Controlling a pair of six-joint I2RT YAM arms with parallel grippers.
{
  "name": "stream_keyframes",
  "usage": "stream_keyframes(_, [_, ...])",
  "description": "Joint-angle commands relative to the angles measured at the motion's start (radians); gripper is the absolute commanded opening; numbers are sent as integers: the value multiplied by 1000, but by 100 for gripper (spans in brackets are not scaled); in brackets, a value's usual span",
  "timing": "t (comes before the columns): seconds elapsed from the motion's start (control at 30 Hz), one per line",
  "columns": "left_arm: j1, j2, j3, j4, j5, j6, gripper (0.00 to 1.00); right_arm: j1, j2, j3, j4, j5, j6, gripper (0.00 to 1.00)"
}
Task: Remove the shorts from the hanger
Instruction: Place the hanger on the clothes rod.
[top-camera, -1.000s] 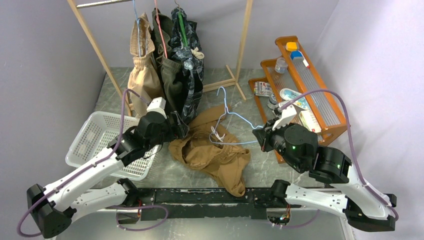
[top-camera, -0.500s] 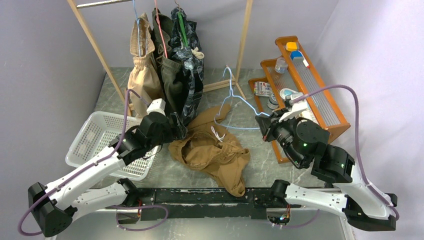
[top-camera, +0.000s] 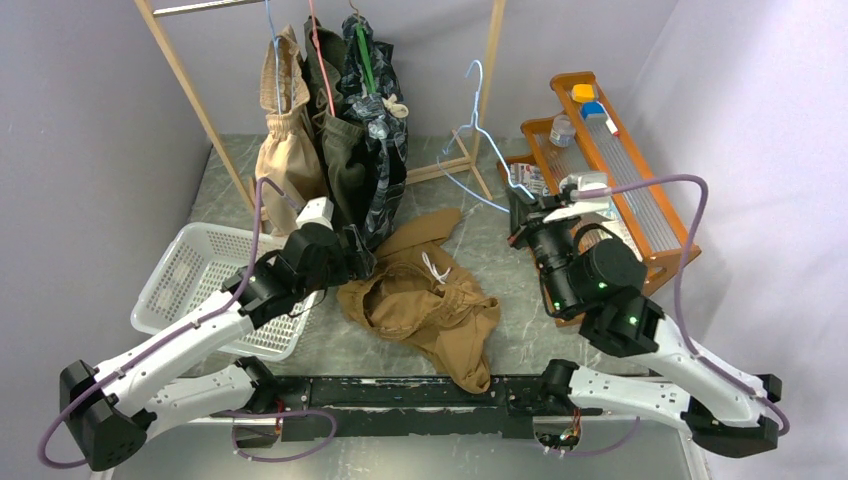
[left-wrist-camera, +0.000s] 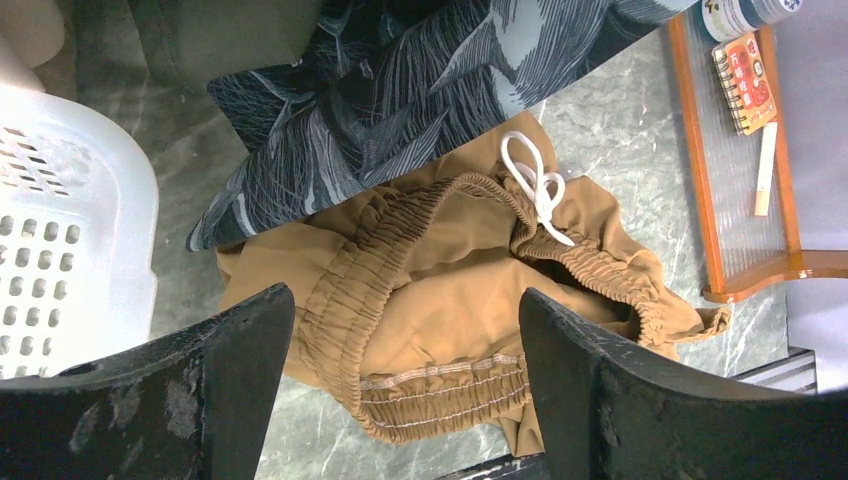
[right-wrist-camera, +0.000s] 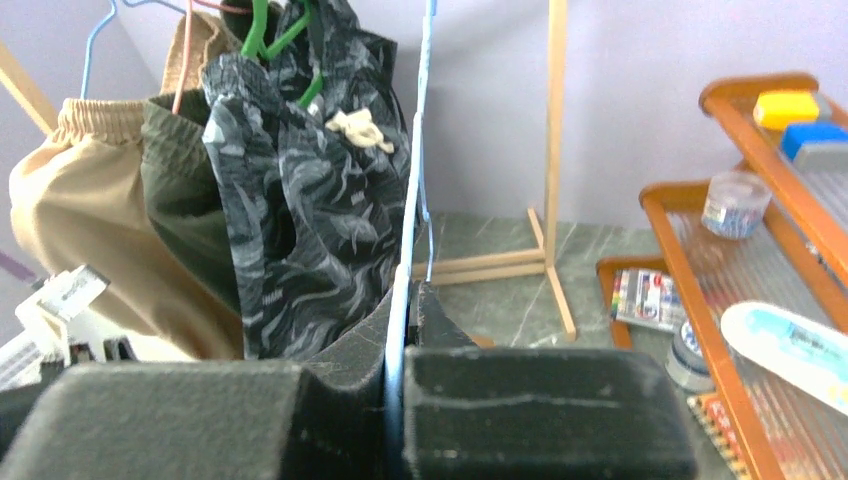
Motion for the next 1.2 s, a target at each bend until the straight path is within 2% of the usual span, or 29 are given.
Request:
stream_keyframes(0.0, [1, 1, -15, 31, 22, -7, 86, -1, 56, -23, 381, 10, -203, 0])
stream_keyframes(0.47, [1, -52, -45, 17, 21, -24, 87, -7, 317, 70, 797, -73, -470, 0])
stream_keyframes(0.63, [1, -65, -50, 21, 21, -22, 88, -73, 404, 168, 720, -164, -410, 0])
stream_keyframes(0.87, [0, -82, -54, 36, 39, -22, 88, -258, 493, 232, 598, -315, -246, 0])
stream_keyframes(1.17, [0, -107, -70, 51, 51, -38, 89, -299, 557, 252, 623, -368, -250, 0])
